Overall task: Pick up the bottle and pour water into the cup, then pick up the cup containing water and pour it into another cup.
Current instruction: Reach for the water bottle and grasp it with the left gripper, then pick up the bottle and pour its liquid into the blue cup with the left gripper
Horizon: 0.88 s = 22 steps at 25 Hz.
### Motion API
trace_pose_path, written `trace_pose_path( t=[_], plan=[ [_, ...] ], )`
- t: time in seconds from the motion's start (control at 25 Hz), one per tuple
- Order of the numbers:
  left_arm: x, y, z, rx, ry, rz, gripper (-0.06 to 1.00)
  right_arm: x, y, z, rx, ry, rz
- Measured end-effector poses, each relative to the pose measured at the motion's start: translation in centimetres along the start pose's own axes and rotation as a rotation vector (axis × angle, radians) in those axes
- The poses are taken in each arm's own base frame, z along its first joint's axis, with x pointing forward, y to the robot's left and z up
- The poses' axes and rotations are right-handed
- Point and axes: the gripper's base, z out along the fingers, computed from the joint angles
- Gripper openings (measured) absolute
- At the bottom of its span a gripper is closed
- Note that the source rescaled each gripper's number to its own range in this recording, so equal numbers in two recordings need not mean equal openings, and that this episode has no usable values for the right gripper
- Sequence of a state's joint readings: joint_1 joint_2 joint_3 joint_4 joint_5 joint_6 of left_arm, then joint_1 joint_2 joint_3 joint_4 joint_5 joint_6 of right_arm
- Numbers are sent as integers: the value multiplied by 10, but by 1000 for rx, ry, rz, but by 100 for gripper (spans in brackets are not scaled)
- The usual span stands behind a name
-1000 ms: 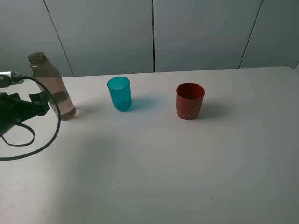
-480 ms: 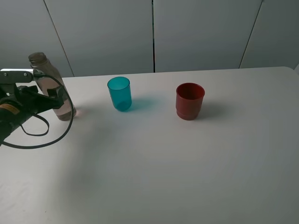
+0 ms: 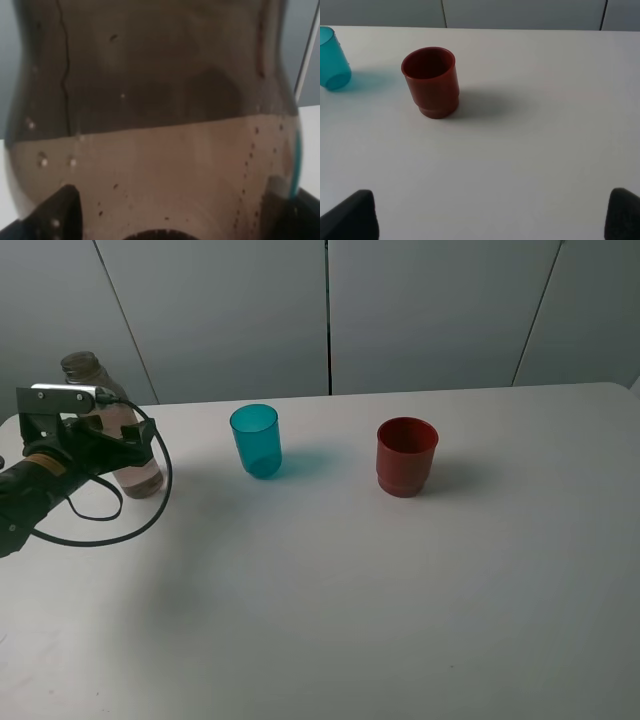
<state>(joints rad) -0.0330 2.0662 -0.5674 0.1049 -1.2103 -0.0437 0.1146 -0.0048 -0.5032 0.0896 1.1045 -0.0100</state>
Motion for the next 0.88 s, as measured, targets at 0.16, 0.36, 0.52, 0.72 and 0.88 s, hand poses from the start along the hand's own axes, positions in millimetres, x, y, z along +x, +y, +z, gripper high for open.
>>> trace_pose_path(
  t=[0.16, 0.36, 0.52, 0.72, 0.88],
  plan=[
    [0, -1, 7, 15, -11, 7, 100, 0, 0, 0, 0, 0, 0],
    [5, -1, 10, 23, -1, 7, 93, 0, 0, 0, 0, 0, 0],
    [5, -1, 10, 21, -1, 7, 0, 0, 0, 0, 0, 0, 0],
    [5, -1, 10, 25, -2, 8, 1, 0, 0, 0, 0, 0, 0],
    [5, -1, 10, 25, -2, 8, 1, 0, 0, 0, 0, 0, 0]
  ],
)
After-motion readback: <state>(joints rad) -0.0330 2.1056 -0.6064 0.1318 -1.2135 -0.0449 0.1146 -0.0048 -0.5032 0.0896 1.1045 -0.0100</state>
